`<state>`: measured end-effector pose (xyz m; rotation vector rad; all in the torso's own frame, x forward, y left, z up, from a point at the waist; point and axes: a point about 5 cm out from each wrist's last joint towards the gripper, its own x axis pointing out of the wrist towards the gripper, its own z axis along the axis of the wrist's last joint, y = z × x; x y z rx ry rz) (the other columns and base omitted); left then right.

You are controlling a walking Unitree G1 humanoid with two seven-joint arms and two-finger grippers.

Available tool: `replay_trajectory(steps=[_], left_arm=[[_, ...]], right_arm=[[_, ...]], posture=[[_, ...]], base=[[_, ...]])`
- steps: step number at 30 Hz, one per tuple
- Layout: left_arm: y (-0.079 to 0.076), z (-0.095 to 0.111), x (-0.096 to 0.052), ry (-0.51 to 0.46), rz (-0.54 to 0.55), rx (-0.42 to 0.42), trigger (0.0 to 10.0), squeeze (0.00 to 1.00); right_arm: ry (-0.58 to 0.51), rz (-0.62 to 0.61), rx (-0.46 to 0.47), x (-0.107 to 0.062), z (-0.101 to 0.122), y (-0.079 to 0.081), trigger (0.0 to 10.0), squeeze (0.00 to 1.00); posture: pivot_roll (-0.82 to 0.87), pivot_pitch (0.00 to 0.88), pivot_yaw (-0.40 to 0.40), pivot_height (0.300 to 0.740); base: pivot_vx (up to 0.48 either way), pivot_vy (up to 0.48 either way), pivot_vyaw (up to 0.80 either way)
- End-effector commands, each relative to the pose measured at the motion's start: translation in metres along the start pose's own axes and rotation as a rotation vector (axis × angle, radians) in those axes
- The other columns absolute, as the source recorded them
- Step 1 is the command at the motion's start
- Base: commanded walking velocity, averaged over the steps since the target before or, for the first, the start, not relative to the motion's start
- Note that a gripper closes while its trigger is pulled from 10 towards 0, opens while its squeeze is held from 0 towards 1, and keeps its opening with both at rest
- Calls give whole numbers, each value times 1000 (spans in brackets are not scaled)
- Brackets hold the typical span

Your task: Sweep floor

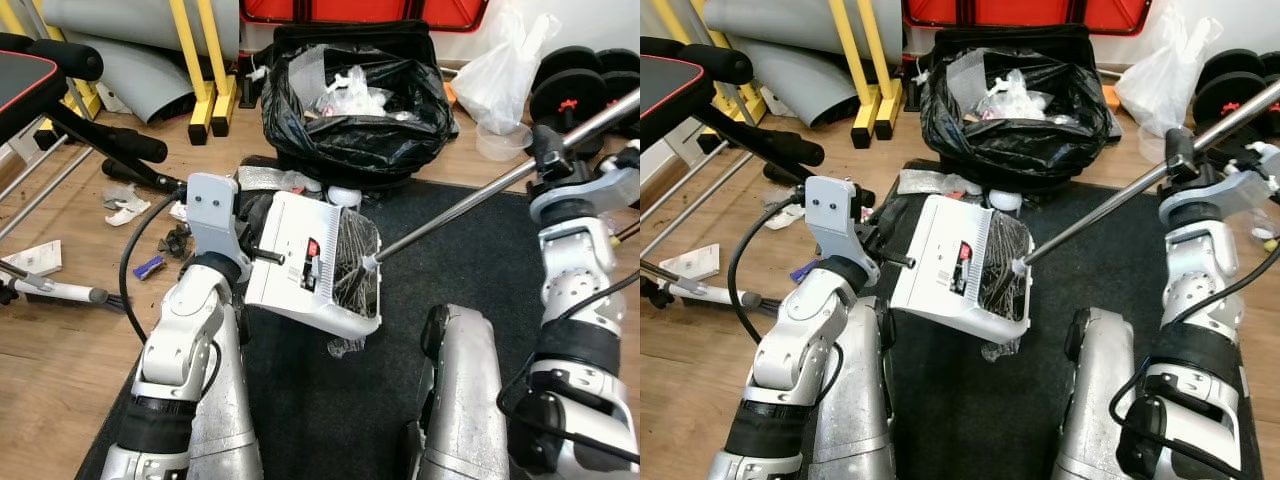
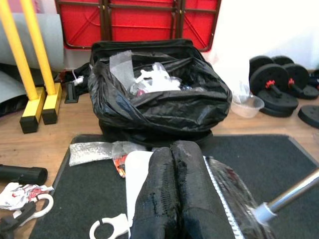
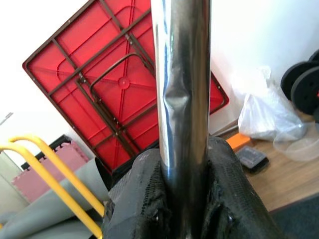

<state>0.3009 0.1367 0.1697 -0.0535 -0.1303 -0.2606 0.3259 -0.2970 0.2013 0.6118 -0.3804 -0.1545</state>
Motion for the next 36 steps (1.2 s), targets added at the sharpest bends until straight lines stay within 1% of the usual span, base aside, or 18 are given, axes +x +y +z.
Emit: replay_trajectory(steps=[1,2,4,5,7,13,16,18,19,21,23,25,26,34,36], left_arm=[[6,0,2,-2,-2,0,10000,0],[6,0,2,-2,-2,0,10000,0],[20,6,6,-16,62,9,10000,0],[20,6,6,-16,62,9,10000,0],[25,5,9,-13,101,1,10000,0],[22,1,12,8,128,-15,10000,0],[22,-4,14,51,144,-2,10000,0],[22,-3,14,40,143,7,10000,0],[23,-1,14,18,140,12,10000,0],[23,-1,15,13,139,10,10000,0],[23,-2,15,12,139,8,10000,0],[23,-2,15,12,139,8,10000,0],[20,-4,15,16,133,12,10000,0],[18,-7,16,24,126,11,10000,0],[18,-9,16,27,128,10,10000,0]], right_arm=[[-111,35,24,6,24,3,10000,0],[-111,35,24,6,24,3,10000,0],[-132,33,12,5,37,-3,10000,0],[-132,33,12,5,37,-3,10000,0],[-134,39,7,4,41,-4,10000,0],[-130,59,-2,2,41,0,10000,0],[-136,62,-1,3,43,0,10000,0],[-137,63,-2,3,44,0,10000,0],[-135,65,-2,3,44,0,10000,0],[-132,65,-1,3,43,1,10000,0],[-126,68,1,3,41,2,10000,0],[-126,68,1,3,41,2,10000,0],[-117,71,1,3,38,4,10000,0],[-110,77,-3,4,37,6,10000,0],[-110,78,-7,5,38,6,10000,0]], posture=[[38,0,-17,385],[38,0,-17,385],[36,0,-20,395],[36,0,-20,395],[40,0,-27,405],[33,0,-29,435],[32,0,-26,450],[32,0,-25,455],[30,0,-25,465],[30,0,-25,470],[29,0,-25,480],[29,0,-25,480],[27,0,-28,490],[22,0,-30,515],[21,0,-33,530]], base=[[0,0,0],[0,0,0],[0,0,0],[0,0,0],[0,0,0],[0,0,0],[-476,0,0],[0,0,0],[0,0,0],[0,0,0],[0,0,0],[0,0,0],[0,0,0],[0,0,0],[0,0,0]])
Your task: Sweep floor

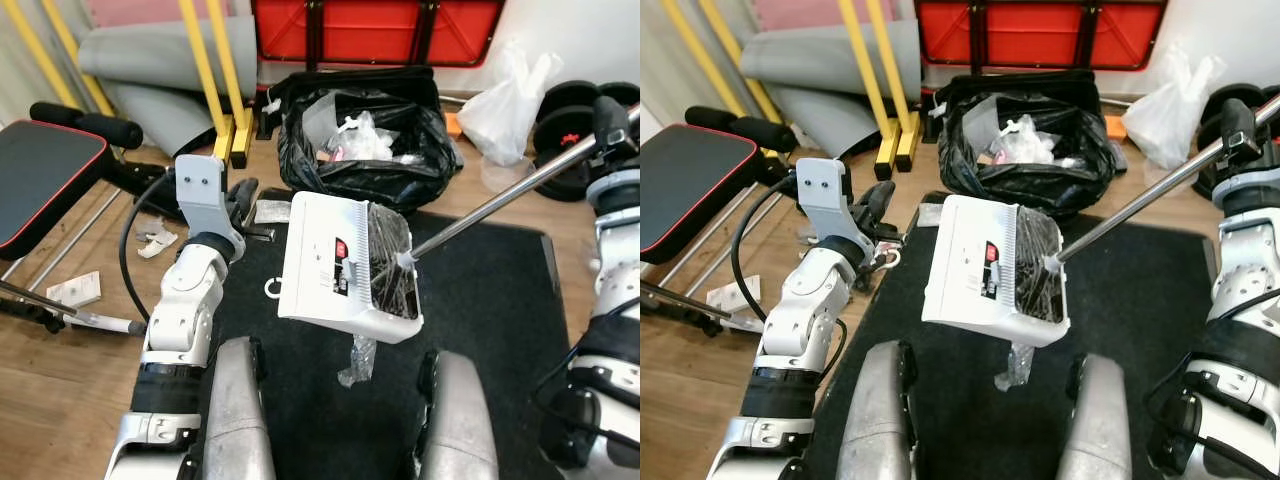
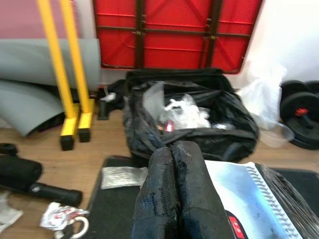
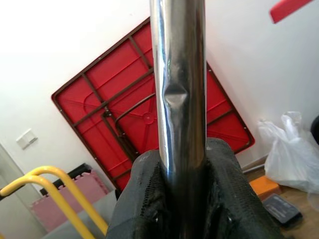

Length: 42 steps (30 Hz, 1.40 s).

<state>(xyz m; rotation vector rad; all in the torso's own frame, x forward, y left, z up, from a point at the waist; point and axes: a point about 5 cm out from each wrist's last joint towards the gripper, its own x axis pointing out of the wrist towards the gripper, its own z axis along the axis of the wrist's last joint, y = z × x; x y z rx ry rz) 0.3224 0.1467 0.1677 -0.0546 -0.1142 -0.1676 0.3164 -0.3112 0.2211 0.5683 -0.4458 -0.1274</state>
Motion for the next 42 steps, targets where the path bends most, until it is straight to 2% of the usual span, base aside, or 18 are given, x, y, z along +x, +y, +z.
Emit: replay_trajectory(steps=[1,12,13,15,23,42], left_arm=[[3,-5,-2,13,34,7,10000,0],[4,-7,-1,17,46,-1,10000,0],[3,-10,0,44,51,4,10000,0],[1,-7,-1,2,43,21,10000,0],[-1,-11,0,26,35,32,10000,0],[-7,-12,0,11,-9,36,10000,0]], right_arm=[[-56,24,22,5,12,6,10000,0],[-52,34,22,6,11,10,10000,0],[-50,36,23,6,10,10,10000,0],[-46,38,24,6,9,11,10000,0],[-40,43,28,7,7,14,10000,0],[-20,55,36,5,-1,19,10000,0]], posture=[[21,0,-33,530],[20,0,-37,570],[19,0,-38,575],[19,0,-39,585],[18,0,-38,605],[11,0,-36,665]], base=[[0,0,0],[0,0,0],[-371,0,0],[-480,0,0],[-60,0,0],[0,0,0]])
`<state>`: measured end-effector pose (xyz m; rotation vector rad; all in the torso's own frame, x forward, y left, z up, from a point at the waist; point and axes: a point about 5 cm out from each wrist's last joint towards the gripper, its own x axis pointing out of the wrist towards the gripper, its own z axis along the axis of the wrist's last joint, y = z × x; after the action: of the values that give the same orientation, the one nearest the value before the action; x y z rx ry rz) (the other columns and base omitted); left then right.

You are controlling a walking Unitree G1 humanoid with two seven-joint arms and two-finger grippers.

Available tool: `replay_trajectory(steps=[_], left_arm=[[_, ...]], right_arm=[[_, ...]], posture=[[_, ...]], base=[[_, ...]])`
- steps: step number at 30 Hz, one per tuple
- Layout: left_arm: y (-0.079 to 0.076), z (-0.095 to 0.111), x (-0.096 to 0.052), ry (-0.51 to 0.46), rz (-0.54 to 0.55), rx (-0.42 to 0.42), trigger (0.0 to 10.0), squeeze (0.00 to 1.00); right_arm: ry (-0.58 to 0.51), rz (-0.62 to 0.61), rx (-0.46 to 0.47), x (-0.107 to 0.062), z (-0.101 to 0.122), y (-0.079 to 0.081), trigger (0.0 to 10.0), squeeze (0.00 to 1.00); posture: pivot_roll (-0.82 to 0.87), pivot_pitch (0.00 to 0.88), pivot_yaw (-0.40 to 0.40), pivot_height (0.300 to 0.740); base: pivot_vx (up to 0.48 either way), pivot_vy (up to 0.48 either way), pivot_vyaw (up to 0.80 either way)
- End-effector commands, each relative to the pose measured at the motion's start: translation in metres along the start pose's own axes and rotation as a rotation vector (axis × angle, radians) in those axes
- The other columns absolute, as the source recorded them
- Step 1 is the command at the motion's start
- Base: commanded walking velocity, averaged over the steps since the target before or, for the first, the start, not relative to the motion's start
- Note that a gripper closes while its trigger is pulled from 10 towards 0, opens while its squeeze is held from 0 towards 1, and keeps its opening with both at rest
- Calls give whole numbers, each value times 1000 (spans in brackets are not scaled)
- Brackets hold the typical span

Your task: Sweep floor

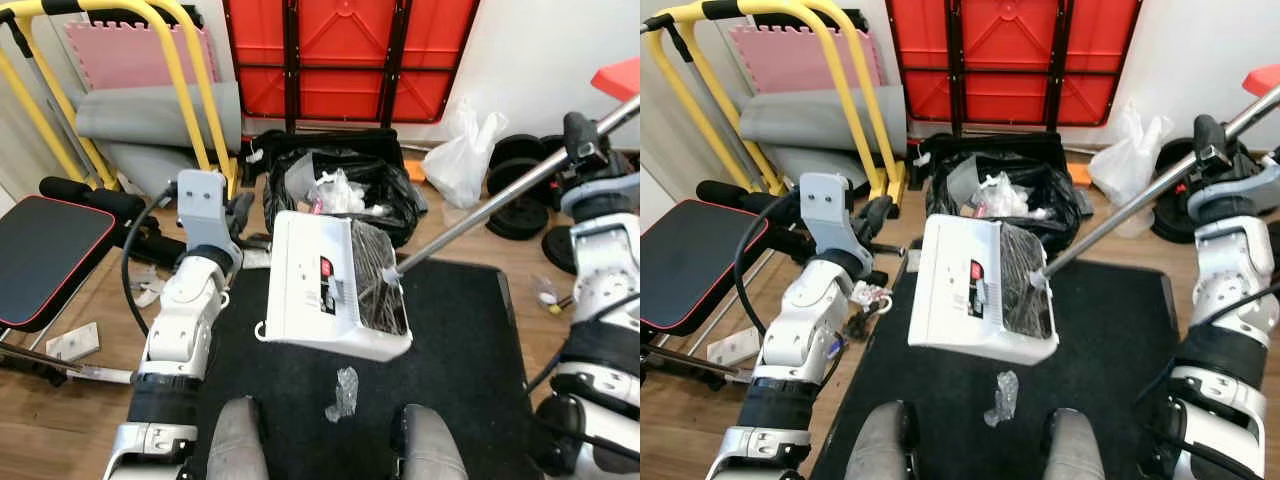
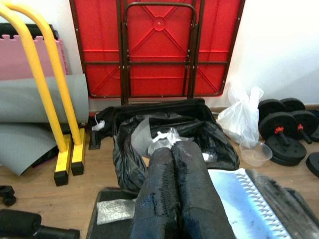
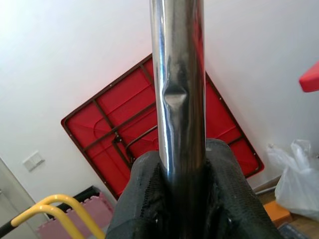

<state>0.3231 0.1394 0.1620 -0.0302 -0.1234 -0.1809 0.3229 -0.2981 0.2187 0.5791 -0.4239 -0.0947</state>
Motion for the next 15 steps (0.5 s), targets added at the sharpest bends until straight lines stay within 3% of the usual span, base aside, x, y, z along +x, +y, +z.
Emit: replay_trajectory(steps=[1,15], left_arm=[[0,-6,-2,19,4,11,10000,0],[-1,-7,-1,18,-4,1,10000,0]], right_arm=[[-46,35,21,3,8,10,10000,0],[-9,56,26,1,-3,16,10000,0]], posture=[[11,0,-36,670],[9,0,-39,720]], base=[[0,0,0],[0,0,0]])
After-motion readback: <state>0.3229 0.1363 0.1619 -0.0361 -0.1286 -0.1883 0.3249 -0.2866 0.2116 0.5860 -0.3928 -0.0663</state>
